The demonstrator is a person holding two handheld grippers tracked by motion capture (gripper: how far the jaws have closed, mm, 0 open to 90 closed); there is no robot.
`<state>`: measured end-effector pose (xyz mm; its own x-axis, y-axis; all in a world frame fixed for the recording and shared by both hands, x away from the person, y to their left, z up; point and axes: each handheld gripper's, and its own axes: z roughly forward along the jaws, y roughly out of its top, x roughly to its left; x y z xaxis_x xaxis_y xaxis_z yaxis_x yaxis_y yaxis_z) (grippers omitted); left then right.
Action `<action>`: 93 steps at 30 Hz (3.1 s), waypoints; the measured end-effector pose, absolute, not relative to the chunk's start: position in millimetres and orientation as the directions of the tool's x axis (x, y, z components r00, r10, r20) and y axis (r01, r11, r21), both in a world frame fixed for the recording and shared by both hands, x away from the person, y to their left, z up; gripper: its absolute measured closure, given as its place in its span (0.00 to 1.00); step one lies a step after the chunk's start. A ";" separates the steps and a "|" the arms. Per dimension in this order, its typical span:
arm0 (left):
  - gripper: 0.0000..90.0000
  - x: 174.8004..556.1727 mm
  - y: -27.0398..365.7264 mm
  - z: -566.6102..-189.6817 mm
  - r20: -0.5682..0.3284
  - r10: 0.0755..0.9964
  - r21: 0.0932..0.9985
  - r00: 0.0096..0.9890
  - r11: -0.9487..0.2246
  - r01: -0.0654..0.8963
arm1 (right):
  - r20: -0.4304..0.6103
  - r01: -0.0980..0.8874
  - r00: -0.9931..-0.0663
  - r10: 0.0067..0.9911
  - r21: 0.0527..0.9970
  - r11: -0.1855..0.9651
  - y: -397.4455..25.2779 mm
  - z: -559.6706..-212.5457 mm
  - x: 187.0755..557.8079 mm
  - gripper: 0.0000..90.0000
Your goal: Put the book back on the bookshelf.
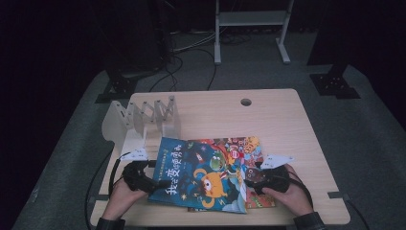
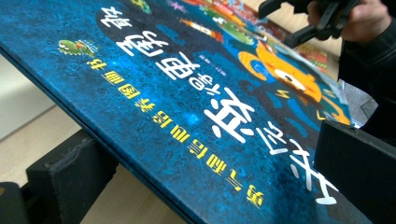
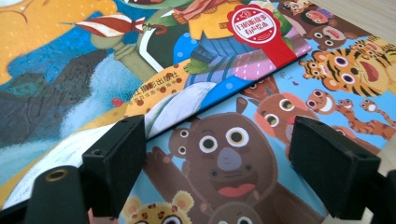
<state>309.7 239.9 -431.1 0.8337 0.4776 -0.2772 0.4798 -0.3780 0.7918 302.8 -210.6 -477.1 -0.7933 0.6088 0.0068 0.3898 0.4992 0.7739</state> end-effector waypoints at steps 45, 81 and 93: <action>0.07 333.5 204.7 -317.8 -0.149 0.397 0.758 0.906 -0.542 0.362 | 0.001 0.387 -0.808 0.589 0.754 0.530 -184.6 -478.4 299.9 0.02; 0.70 395.2 189.1 -284.1 -0.323 0.384 0.687 0.865 -0.533 0.493 | 0.003 0.380 -0.819 0.573 0.752 0.539 -175.9 -477.9 297.7 0.01; 0.76 416.5 185.1 -261.9 -0.332 0.422 0.638 0.844 -0.558 0.530 | 0.004 0.389 -0.805 0.594 0.759 0.522 -179.7 -478.9 299.1 0.01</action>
